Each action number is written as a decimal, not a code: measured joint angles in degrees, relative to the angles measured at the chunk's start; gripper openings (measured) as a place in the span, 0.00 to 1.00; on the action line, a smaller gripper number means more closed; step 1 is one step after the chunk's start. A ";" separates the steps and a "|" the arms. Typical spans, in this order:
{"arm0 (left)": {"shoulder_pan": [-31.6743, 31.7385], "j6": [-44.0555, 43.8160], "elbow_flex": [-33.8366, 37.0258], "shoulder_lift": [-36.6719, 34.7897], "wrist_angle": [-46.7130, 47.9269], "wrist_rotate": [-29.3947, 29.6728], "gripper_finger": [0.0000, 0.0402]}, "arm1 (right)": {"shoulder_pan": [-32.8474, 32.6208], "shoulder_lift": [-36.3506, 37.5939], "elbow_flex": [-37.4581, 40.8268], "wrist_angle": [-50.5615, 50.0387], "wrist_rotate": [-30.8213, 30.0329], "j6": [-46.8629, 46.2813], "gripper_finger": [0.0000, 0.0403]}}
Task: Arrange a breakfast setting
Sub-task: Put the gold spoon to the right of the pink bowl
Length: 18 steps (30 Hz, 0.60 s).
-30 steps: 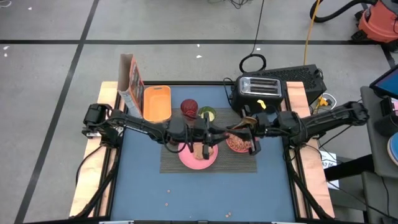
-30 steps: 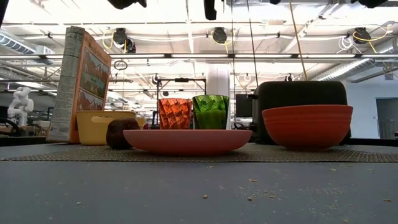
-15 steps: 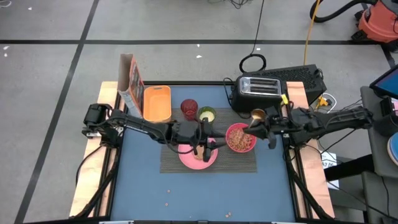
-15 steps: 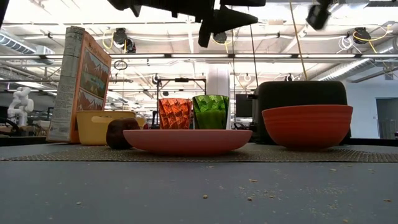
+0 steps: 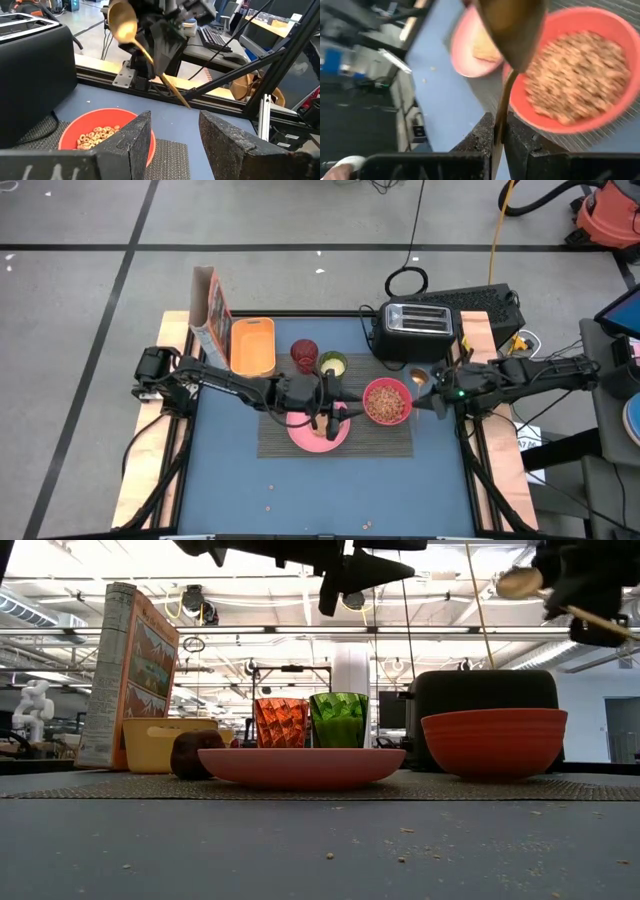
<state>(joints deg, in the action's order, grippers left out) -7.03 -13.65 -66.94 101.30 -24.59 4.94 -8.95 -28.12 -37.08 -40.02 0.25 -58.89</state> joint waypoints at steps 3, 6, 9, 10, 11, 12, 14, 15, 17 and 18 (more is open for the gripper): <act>0.00 -0.02 0.00 0.00 -0.01 -0.04 0.43 | 0.00 -0.04 0.00 -4.41 -0.02 -3.05 0.04; 0.00 -0.04 0.00 0.00 -0.01 -0.12 0.43 | 0.00 -0.13 0.00 -8.62 -0.87 -5.64 0.04; 0.00 -0.09 0.00 0.00 -0.03 -0.12 0.43 | 0.00 -0.68 0.00 -12.30 -3.22 -8.20 0.04; 0.00 -0.15 0.00 0.00 -0.04 -0.12 0.43 | 0.00 -1.01 0.00 -13.38 -3.56 -8.98 0.04; 0.00 -0.15 0.00 0.00 -0.01 -0.12 0.43 | 0.02 -1.42 0.00 -14.21 -3.69 -9.49 0.04; 0.00 -0.15 0.00 0.00 -0.02 -0.12 0.43 | 0.01 -1.89 0.00 -14.70 -4.09 -9.64 0.04; 0.00 -0.15 0.00 0.00 -0.04 -0.12 0.43 | 0.00 -3.01 0.00 -15.33 -4.70 -9.70 0.04; 0.00 -0.15 0.00 0.00 -0.04 -0.12 0.43 | 0.00 -3.71 0.00 -15.45 -4.74 -9.88 0.04; 0.00 -0.14 0.00 0.00 -0.04 -0.12 0.43 | 0.00 -5.31 0.00 -15.51 -4.83 -10.96 0.04; 0.00 -0.14 0.00 0.00 -0.04 -0.12 0.43 | 0.00 -6.18 0.00 -15.60 -4.83 -11.25 0.04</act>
<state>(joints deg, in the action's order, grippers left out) -7.03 -13.79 -66.94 101.30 -24.62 4.82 -8.95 -34.29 -37.08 -55.62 -4.58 -70.13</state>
